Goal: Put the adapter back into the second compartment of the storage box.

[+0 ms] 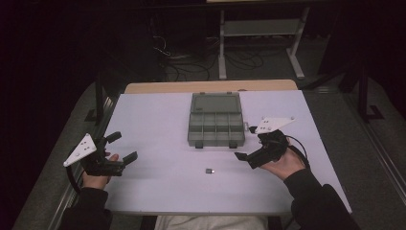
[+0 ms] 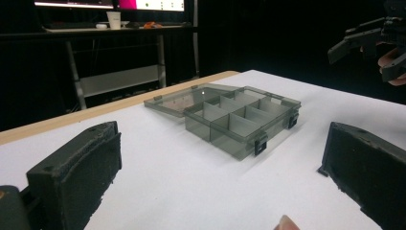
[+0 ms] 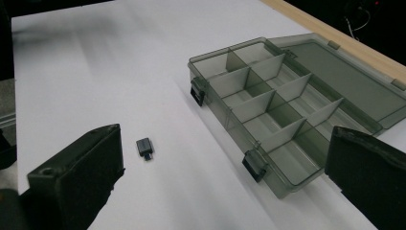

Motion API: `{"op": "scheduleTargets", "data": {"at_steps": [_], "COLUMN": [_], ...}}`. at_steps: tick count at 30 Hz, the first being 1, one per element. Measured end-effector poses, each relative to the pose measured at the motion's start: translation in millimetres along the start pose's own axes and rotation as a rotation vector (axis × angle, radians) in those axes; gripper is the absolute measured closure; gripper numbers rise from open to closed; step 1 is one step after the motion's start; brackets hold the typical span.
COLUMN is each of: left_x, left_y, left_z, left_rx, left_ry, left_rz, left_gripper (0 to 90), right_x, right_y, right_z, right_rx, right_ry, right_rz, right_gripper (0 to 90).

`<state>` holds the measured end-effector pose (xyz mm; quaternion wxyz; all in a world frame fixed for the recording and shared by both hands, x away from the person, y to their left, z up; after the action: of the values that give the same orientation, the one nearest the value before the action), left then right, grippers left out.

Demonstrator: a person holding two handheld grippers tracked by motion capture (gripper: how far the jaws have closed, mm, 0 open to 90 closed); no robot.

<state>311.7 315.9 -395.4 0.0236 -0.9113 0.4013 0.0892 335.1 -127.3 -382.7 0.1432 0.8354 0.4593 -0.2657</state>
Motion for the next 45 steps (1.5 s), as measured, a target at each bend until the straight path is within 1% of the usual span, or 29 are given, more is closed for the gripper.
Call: {"op": "scheduleTargets", "data": {"at_steps": [7, 14, 23, 25, 33, 44, 45], "left_x": [-0.4, -0.3, -0.4, -0.2, -0.4, -0.3, -0.3], "left_y": [-0.1, 0.1, 0.0, 0.3, 0.1, -0.4, -0.4], "left_z": [-0.3, -0.3, -0.2, -0.2, -0.2, 0.0, 0.0], "left_rx": [0.004, 0.005, 0.007, 0.008, 0.009, 0.008, 0.008], "left_ry": [0.003, 0.002, 0.002, 0.0, 0.0, -0.001, 0.0], "left_rz": [0.0, 0.001, 0.001, 0.001, -0.001, -0.002, -0.002], "left_gripper": [0.0, 0.0, 0.0, 0.0, 0.0, 0.0, 0.0], "right_x": [8.2, 16.9, 26.9, 31.9, 42.7, 61.9, 63.7], "right_y": [-5.8, -12.5, -19.1, -22.8, -29.4, -39.6, -40.0], "right_z": [-3.4, -4.7, -6.5, -7.6, -8.1, -6.0, -5.7], "right_rx": [-0.019, -0.042, -0.065, -0.072, -0.087, -0.103, -0.111], "right_ry": [-0.018, -0.053, -0.08, -0.094, -0.125, -0.17, -0.174], "right_rz": [-0.018, -0.041, -0.064, -0.08, -0.099, -0.147, -0.153], "right_gripper": [0.0, 0.0, 0.0, 0.0, 0.0, 0.0, 0.0]}}
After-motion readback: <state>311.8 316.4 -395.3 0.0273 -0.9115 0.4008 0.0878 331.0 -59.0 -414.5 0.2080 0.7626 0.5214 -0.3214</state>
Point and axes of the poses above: each handheld gripper's, and its own axes: x roughly forward along the jaws, z roughly out of its underside, y roughly to its right, the point moved 4 cm from there along x, roughly forward along the jaws, and after that the axes turned 1 degree about -y, right-handed, at the moved point
